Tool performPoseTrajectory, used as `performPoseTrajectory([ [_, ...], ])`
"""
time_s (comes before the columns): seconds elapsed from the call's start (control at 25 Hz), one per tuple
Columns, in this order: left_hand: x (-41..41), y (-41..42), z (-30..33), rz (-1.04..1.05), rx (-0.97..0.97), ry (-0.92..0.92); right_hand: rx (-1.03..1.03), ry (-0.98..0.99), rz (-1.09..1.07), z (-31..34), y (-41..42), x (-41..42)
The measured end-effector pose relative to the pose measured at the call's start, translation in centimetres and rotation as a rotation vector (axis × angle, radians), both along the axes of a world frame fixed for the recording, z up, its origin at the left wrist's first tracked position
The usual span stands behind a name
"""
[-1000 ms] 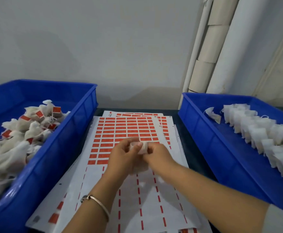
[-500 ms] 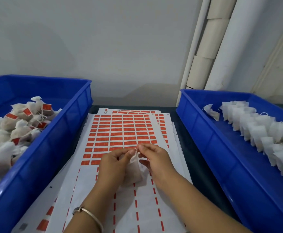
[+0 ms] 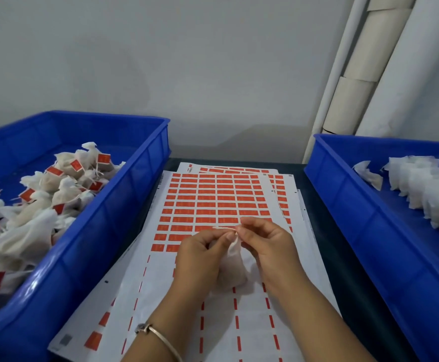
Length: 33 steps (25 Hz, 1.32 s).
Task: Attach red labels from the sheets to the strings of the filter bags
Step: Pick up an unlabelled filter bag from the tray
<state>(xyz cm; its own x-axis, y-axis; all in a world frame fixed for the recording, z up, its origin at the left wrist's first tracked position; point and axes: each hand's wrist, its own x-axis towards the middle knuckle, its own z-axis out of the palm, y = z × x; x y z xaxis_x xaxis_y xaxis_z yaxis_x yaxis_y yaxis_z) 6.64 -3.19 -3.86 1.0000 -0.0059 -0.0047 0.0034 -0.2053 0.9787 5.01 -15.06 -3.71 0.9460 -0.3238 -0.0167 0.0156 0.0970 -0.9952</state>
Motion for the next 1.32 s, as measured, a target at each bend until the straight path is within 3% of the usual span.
performPoseTrajectory([
  [0.2, -0.5, -0.1, 0.6, -0.059, -0.034, -0.014, 0.047, -0.013, -0.031, -0.3, -0.9, -0.2],
  [0.32, -0.7, 0.0, 0.6, -0.107, 0.018, -0.078, 0.143, 0.140, 0.034, -0.2, -0.9, -0.5],
  [0.44, -0.8, -0.1, 0.4, -0.074, -0.011, -0.077, 0.081, 0.253, 0.175, -0.3, -0.8, -0.8],
  [0.6, -0.6, 0.0, 0.0, -0.066, -0.036, -0.085, -0.013, 0.128, 0.095, -0.3, -0.5, -0.9],
  [0.76, -0.6, -0.3, -0.2, -0.063, -0.030, -0.089, 0.071, 0.014, 0.069, 0.3, -0.5, -1.3],
  [1.04, -0.8, -0.2, 0.0, -0.056, -0.143, -0.013, 0.078, -0.018, -0.014, 0.4, -0.5, -1.4],
  [1.32, -0.8, 0.1, 0.6, -0.257, -0.068, 0.214, 0.414, -0.045, -0.083, 1.0, -2.5, -0.9],
])
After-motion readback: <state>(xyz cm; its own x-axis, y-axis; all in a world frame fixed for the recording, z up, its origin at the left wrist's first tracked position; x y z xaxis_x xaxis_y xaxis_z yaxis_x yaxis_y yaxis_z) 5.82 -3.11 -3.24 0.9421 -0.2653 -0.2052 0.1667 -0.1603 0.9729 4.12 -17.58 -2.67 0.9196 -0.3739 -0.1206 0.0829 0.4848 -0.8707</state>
